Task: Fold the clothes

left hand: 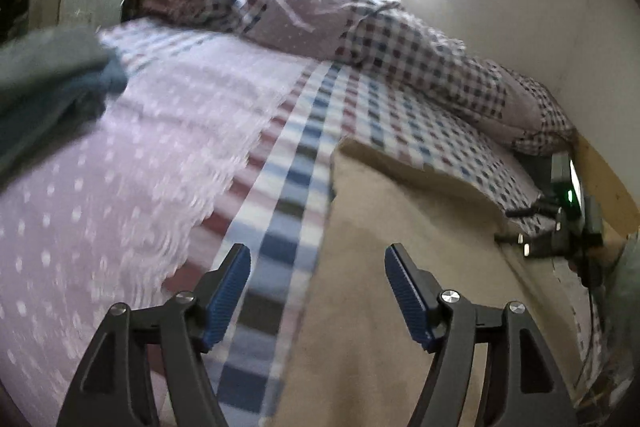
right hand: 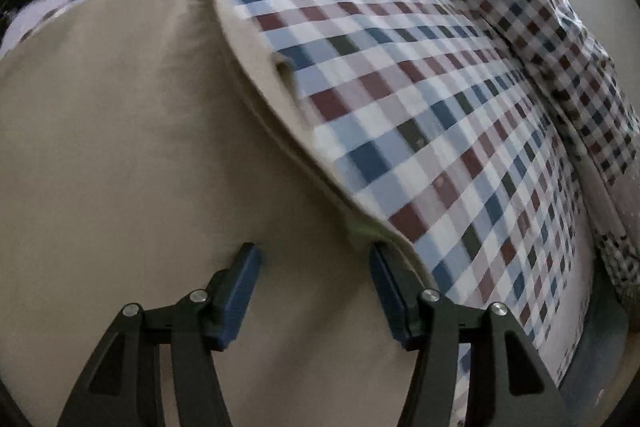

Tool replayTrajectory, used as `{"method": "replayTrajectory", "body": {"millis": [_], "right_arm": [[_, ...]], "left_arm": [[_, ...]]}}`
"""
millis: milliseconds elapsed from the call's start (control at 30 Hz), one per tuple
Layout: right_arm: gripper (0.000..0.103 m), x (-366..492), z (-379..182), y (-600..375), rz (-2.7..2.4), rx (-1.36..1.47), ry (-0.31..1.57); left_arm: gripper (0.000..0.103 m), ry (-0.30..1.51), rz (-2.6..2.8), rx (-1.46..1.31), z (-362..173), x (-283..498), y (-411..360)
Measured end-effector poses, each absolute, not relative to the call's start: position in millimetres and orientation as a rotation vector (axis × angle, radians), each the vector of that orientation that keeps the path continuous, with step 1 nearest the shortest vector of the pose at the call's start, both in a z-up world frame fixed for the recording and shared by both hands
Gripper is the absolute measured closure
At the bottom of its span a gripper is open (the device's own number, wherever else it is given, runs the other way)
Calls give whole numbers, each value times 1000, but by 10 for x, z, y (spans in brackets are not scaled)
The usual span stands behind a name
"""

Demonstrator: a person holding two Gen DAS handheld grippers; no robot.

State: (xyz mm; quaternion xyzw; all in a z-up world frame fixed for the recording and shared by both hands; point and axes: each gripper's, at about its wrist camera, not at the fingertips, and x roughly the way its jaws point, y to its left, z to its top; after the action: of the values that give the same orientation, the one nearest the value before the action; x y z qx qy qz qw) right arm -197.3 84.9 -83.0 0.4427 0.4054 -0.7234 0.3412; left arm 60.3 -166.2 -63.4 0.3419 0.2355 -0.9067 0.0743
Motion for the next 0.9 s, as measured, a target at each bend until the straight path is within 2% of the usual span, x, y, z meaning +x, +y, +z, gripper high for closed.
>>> {"method": "replayTrajectory", "body": {"millis": [200,367,533,667,900], "right_arm": [[42,-2442,-455,1010,-2342,1152,878],[41,-2185,-238,1216,-2430,1128,746],[39,-1490,7,1381,-2438,1033,673],[34,-674,325,1531,-2487,924,623],[25,697,677,1634,-2486,720,356]], "left_arm": [[29,775,-2699,1020,-709,765,-1819],[29,856,-2679,996,-698,946,-1949],[29,978,-2647,966,-716,1212,-2067],[29,1207,-2605,942,-807,1484,-2132],[29,1534,-2560,953,-987,1790,-2013]]}}
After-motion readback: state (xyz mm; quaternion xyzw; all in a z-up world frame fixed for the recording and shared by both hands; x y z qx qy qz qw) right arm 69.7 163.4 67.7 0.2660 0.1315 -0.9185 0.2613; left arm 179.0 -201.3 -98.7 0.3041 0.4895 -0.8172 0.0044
